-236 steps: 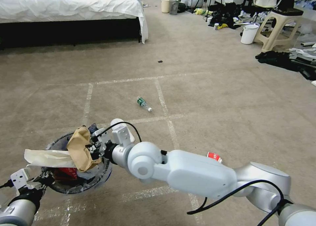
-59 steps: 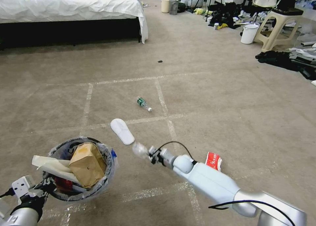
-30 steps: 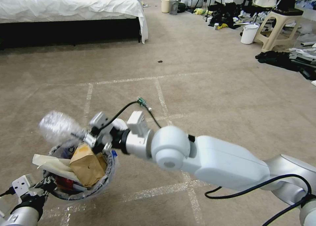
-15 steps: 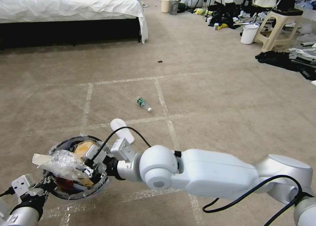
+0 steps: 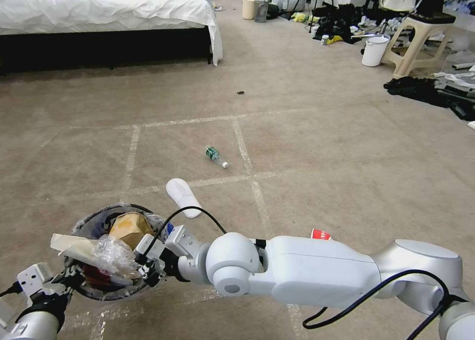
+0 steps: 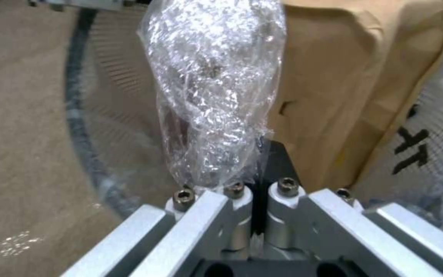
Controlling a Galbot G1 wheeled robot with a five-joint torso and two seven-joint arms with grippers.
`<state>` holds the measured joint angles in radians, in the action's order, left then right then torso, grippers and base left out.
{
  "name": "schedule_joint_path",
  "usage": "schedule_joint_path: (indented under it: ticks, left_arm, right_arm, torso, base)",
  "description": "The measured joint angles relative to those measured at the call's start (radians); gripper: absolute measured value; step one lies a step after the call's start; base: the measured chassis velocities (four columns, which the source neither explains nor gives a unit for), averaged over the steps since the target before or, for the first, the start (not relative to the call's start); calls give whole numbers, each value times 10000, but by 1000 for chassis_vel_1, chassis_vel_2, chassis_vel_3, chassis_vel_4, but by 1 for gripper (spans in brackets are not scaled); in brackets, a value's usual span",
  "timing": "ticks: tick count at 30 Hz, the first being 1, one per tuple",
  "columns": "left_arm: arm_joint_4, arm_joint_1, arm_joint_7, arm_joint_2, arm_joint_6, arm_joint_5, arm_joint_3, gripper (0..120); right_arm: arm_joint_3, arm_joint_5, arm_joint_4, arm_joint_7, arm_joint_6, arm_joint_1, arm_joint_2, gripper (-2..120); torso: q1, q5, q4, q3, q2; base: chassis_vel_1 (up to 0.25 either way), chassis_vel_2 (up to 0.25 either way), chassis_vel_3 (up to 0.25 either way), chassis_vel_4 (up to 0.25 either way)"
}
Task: Pick up the trash bin and place the garbage on the floor into it.
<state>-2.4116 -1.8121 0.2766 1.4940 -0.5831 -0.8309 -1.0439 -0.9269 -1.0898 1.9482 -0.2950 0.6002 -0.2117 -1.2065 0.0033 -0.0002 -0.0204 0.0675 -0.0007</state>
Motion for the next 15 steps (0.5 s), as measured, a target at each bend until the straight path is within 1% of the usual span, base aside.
schedule_joint_path:
  ticks: [5,7,8,9,10,11,12,13,15]
  left_arm:
    - [46,24,-11,-3,7,39,35,1]
    - [55,22,-16,-6,9,43,39,1]
    - [55,22,-16,-6,9,43,39,1]
    - [60,22,-20,-7,12,43,45,1]
    - [60,22,-20,-7,12,43,45,1]
    - [63,22,-21,-7,13,43,47,1]
    - [71,21,-23,-9,14,50,51,1]
    - [71,21,-23,-9,14,50,51,1]
    - [72,15,-28,-13,15,55,57,1]
  right_arm:
    - [87,209,-93,22,-87,-73,12,1]
    - [95,312,-119,72,-154,-80,22,11]
    - [95,312,-119,72,-154,-80,22,11]
    - [100,390,-128,88,-240,-90,13,16]
    - [100,390,-128,88,-240,-90,13,16]
    - [108,407,-128,94,-261,-93,2,20]
    - [141,423,-116,102,-277,-93,-17,26]
    - [141,423,-116,102,-277,-93,-17,26]
    - [174,429,-61,109,-285,-89,-6,39]
  torso:
    - [0,0,0,0,0]
    - [0,0,1,0,0]
    - [0,0,1,0,0]
    - [0,0,0,0,0]
    - [0,0,0,0,0]
    - [0,0,0,0,0]
    - [0,0,0,0,0]
    - [0,0,0,0,0]
    - [0,0,1,0,0]
  base:
    - [0,0,0,0]
    - [0,0,0,0]
    - [0,0,0,0]
    - [0,0,0,0]
    - [0,0,0,0]
    - [0,0,0,0]
    - [0,0,0,0]
    - [0,0,0,0]
    - [0,0,0,0]
